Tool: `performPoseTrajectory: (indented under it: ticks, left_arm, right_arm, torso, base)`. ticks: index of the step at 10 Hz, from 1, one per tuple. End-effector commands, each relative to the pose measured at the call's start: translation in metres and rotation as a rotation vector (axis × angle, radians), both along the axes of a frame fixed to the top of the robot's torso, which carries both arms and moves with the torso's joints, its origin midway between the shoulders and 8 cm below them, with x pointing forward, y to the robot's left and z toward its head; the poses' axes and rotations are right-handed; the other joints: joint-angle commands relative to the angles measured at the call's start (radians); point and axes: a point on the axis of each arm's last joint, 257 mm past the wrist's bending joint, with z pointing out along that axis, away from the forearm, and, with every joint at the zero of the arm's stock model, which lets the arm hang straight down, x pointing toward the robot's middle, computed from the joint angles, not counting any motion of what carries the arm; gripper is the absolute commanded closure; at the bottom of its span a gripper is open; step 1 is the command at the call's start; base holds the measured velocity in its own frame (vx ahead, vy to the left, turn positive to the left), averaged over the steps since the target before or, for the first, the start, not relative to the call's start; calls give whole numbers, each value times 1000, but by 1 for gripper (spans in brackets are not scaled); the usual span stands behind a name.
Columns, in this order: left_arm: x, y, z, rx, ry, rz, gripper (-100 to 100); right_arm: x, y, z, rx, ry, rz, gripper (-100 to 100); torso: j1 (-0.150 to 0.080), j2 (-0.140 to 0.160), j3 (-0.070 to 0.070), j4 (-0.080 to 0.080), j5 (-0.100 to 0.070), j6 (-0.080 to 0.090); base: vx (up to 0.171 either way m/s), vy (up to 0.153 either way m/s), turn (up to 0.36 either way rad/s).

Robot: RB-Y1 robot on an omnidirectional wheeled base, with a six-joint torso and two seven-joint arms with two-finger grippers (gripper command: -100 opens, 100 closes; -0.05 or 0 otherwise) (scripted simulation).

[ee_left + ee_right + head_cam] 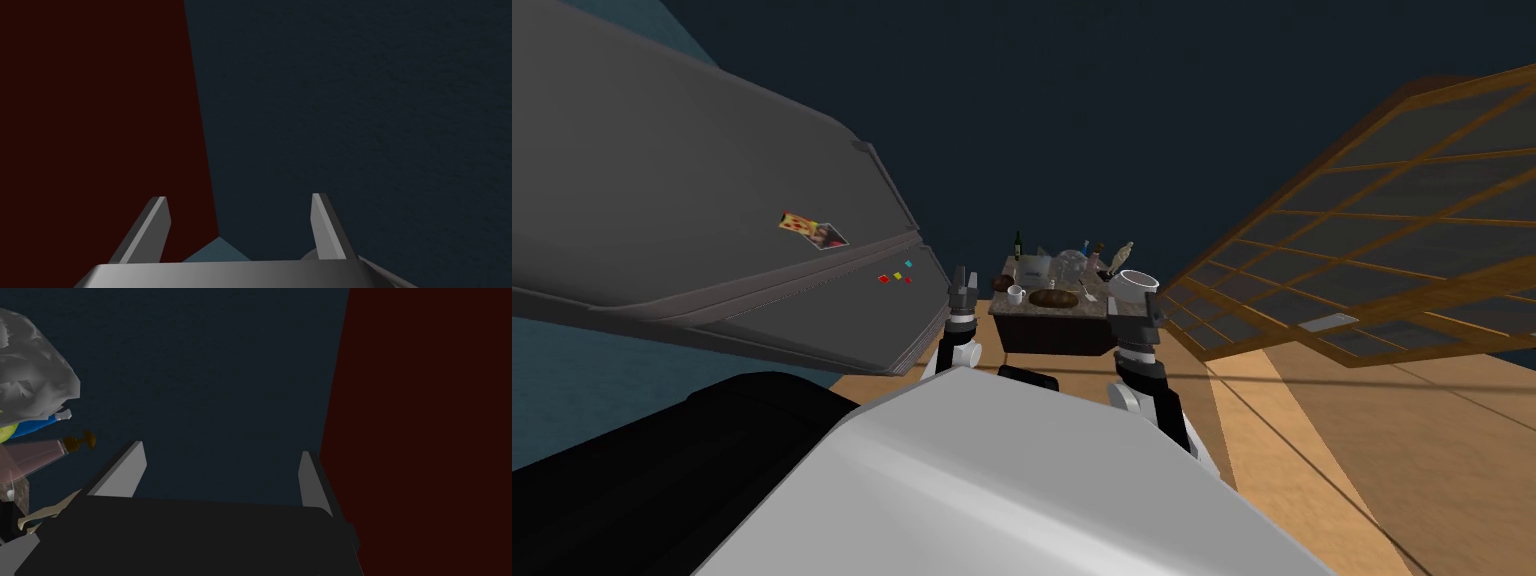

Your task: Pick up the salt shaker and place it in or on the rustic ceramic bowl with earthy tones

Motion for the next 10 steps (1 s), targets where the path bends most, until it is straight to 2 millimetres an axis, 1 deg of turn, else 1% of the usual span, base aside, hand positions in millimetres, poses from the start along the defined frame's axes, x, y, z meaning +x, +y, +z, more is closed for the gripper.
performPoseTrajectory:
  ticks: [1, 2, 3, 4, 5, 6, 7, 8, 9, 10]
  left_arm:
    - [0, 0, 0, 0, 0, 0, 0]
    - [0, 0, 0, 0, 0, 0, 0]
    - [0, 0, 0, 0, 0, 0, 0]
    - [0, 0, 0, 0, 0, 0, 0]
    - [0, 0, 0, 0, 0, 0, 0]
    - [0, 0, 0, 0, 0, 0, 0]
    - [0, 0, 0, 0, 0, 0, 0]
    - [0, 0, 0, 0, 0, 0, 0]
    - [0, 0, 0, 0, 0, 0, 0]
    - [0, 0, 0, 0, 0, 0, 0]
  right_arm:
    - [1, 0, -5, -25, 16, 19, -100]
    - [4, -1, -15, -27, 42, 37, -100]
    - [4, 1, -16, -52, 47, 48, -100]
    - [7, -1, -27, -50, 76, 64, -100]
    - [7, 0, -28, -78, 81, 76, -100]
    - [10, -2, -40, -76, 114, 90, -100]
    - [10, -1, -41, -104, 120, 102, -100]
    - [13, -5, -53, -102, 157, 115, -100]
    - [12, -4, -54, -132, 163, 128, -100]
    - [12, -3, -55, -143, 165, 132, -100]
  torso:
    - [0, 0, 0, 0, 0, 0]
    - [1, 0, 0, 0, 0, 0]
    - [1, -1, 0, 0, 0, 0]
    - [2, -1, -1, 0, 0, 0]
    - [1, -1, -1, 0, 0, 0]
    - [1, -2, -1, 0, 0, 0]
    - [0, -1, -1, 0, 0, 0]
    - [2, -1, -1, 0, 0, 0]
    - [1, -1, 0, 0, 0, 0]
    - [2, -2, -1, 0, 0, 0]
  base:
    - [-84, -129, 55]
    - [-69, -127, 104]
    - [-61, -107, 55]
    - [-62, -133, 119]
    - [-61, -126, 57]
    - [-76, -139, 111]
    - [-72, -115, 82]
    - [-82, -132, 144]
    - [-64, -115, 87]
    - [-22, -43, -6]
